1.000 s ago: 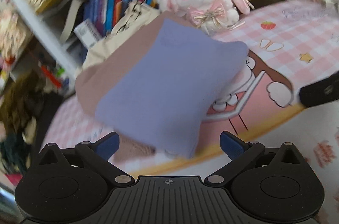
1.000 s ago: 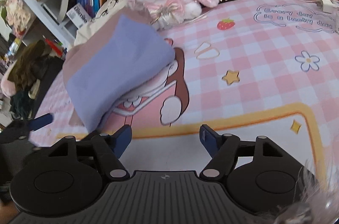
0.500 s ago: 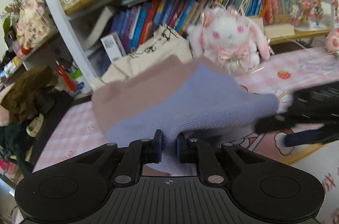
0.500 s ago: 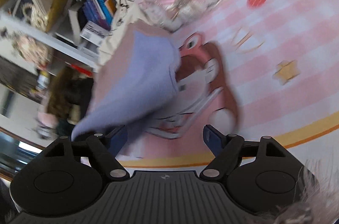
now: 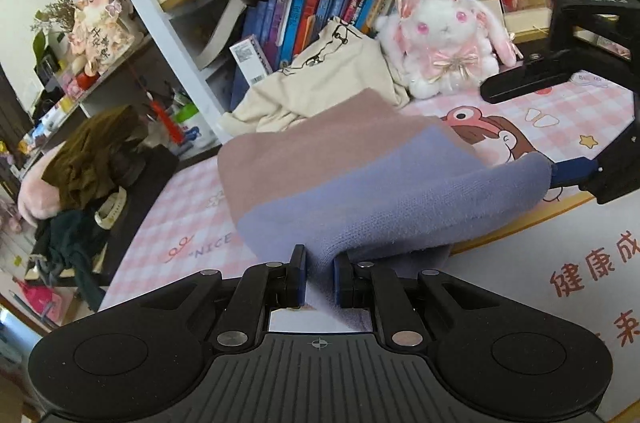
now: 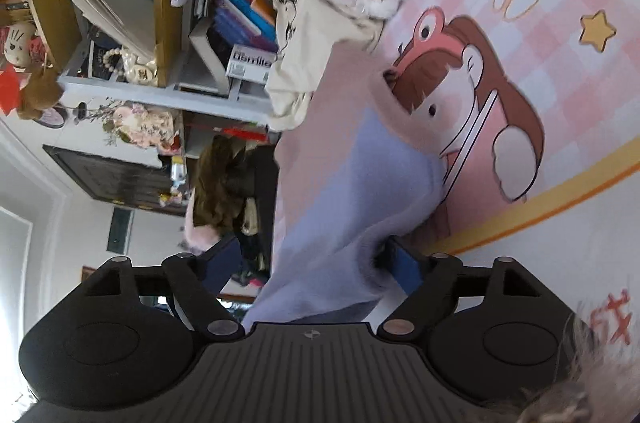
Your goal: Fold clothes
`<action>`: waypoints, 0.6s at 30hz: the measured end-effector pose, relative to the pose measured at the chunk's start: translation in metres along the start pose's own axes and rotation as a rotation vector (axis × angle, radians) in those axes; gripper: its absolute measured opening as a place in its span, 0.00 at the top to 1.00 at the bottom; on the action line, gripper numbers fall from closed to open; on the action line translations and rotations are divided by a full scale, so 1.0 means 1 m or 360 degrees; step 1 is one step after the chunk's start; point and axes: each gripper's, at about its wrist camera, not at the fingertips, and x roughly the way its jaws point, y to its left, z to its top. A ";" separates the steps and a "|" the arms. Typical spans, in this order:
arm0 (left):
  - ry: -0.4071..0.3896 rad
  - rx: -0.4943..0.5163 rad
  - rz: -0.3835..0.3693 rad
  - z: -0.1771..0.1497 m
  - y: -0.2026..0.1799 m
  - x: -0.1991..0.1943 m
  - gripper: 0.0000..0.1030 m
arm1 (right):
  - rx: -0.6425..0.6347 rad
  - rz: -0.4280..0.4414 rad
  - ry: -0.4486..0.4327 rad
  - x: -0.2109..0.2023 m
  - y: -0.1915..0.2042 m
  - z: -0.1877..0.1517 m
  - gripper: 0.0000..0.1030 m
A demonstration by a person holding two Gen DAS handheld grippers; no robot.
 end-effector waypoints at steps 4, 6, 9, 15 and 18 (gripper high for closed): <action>0.0047 0.0020 0.0060 -0.011 -0.004 0.005 0.82 | 0.0006 -0.0270 0.0158 0.028 0.002 0.003 0.87; 0.0109 0.0034 0.0082 -0.020 -0.004 0.015 0.79 | -0.0038 -0.0237 0.0176 0.025 0.007 0.001 0.91; 0.0165 -0.0022 -0.0043 -0.029 0.000 0.021 0.91 | -0.0183 -0.0041 0.0064 -0.002 0.042 0.007 0.93; -0.0312 -0.0018 -0.0361 0.032 0.008 -0.071 0.92 | -0.0576 0.0383 -0.0218 -0.069 0.146 0.033 0.93; -0.0697 -0.0113 -0.0526 0.075 0.036 -0.137 0.92 | -0.0770 0.0595 -0.0360 -0.102 0.199 0.046 0.93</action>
